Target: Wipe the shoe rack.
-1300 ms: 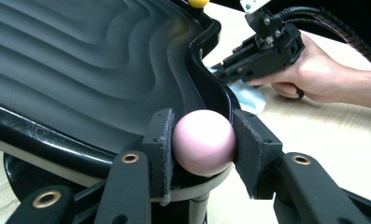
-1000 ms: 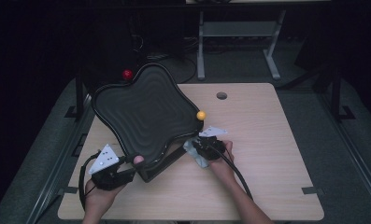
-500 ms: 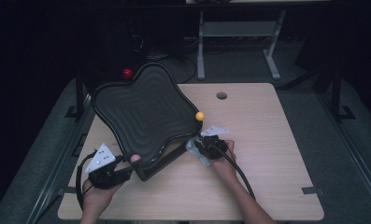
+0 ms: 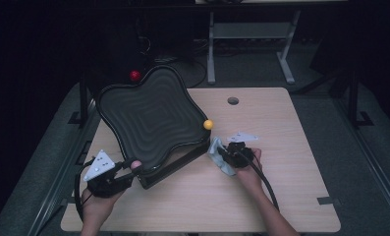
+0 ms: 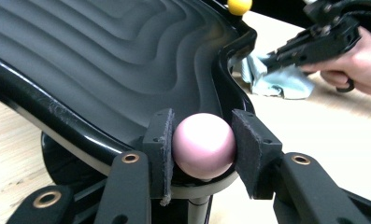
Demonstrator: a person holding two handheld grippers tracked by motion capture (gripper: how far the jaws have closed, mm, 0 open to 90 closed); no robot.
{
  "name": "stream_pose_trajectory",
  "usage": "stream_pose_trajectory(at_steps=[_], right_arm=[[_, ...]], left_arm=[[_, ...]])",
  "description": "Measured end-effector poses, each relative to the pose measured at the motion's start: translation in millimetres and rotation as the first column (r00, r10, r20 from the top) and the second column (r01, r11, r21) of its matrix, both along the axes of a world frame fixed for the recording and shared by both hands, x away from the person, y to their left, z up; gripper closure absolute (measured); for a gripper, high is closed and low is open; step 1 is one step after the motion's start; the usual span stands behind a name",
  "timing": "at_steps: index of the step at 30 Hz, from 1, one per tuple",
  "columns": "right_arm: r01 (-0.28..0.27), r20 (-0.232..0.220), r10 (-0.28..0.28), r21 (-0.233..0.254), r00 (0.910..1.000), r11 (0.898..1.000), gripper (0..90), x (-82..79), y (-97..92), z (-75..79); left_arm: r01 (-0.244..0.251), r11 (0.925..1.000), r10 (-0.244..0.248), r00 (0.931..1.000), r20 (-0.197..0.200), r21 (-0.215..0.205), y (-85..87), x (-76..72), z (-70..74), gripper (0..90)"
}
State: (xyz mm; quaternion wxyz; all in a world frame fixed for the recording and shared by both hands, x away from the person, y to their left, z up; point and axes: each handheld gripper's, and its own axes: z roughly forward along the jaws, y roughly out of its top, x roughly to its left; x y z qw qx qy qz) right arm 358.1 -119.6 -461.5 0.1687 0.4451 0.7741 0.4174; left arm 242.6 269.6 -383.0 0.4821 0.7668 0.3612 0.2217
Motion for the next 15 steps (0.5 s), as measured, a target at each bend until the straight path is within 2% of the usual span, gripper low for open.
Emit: stream_pose_trajectory(at_steps=[4,5,10,12,15], right_arm=[[-0.001,0.038,0.001,0.011,0.9993,1.0,80.6,7.8,6.3,13.4],[-0.007,0.032,0.007,0.011,0.9995,1.0,80.6,9.6,9.6,13.4],[-0.044,-0.015,0.044,-0.036,0.9989,0.998,80.6,13.5,23.9,-3.9],[-0.047,0.005,0.047,-0.028,0.9989,0.999,80.5,12.4,24.1,2.6],[-0.039,0.041,0.039,0.015,0.9984,0.999,80.5,12.6,21.1,17.9]], left_arm=[[-0.016,0.9999,0.016,0.9999,0.0,-0.002,5.4,0.7,0.1,59.9],[-0.02,0.9998,0.02,0.9998,-0.002,-0.005,6.5,0.7,0.0,59.9],[-0.031,0.9995,0.031,0.9995,0.0,-0.006,9.1,0.8,0.0,59.9],[-0.029,0.9995,0.029,0.9996,-0.001,-0.008,9.5,1.0,-0.1,59.8],[-0.03,0.9995,0.03,0.9995,-0.002,-0.006,9.9,1.4,0.2,59.8]])
